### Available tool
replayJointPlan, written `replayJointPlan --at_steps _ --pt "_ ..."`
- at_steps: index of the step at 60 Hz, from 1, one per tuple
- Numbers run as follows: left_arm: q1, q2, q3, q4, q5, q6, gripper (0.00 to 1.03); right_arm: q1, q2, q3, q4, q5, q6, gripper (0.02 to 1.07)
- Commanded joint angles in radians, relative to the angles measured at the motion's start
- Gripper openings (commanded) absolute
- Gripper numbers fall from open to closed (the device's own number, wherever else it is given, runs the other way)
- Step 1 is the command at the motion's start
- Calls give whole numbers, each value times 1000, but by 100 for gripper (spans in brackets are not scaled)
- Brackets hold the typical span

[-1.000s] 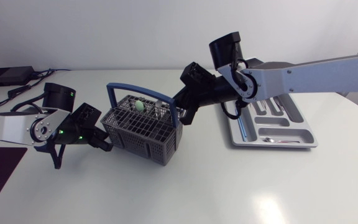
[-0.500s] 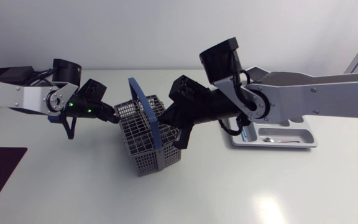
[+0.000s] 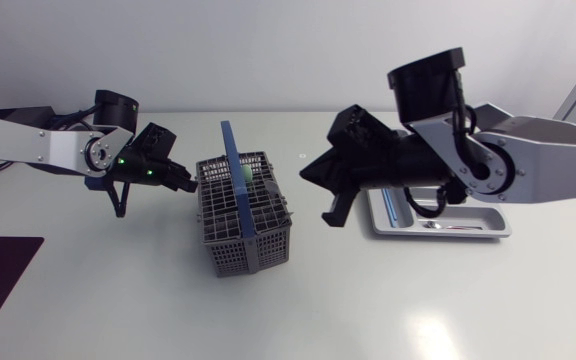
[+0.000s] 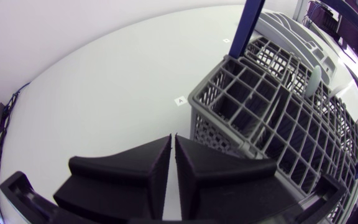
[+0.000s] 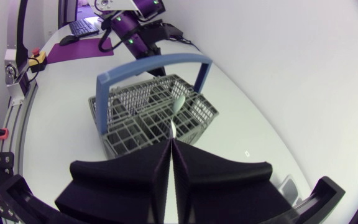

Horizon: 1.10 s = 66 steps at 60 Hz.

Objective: Unload the cutlery basket into the drawer organizer.

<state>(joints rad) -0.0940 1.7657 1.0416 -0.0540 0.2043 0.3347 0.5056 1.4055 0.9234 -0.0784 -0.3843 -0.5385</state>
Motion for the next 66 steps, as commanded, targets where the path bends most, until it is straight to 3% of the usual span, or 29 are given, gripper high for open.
replayJointPlan --at_steps 1,27,44,56,66 --pt "8 -37 -37 -3 7 7 10 -26 -2 -78 3 -18 9 12" --pt "-61 103 98 -24 9 -36 10 85 187 -130 135 7 14 12" --pt "-79 175 227 -49 9 -69 10 179 196 -90 140 25 55 12" --pt "-44 224 344 -104 21 -83 10 244 219 -60 140 59 78 12" --pt "22 107 264 -152 49 -52 10 152 125 -89 132 41 63 12"
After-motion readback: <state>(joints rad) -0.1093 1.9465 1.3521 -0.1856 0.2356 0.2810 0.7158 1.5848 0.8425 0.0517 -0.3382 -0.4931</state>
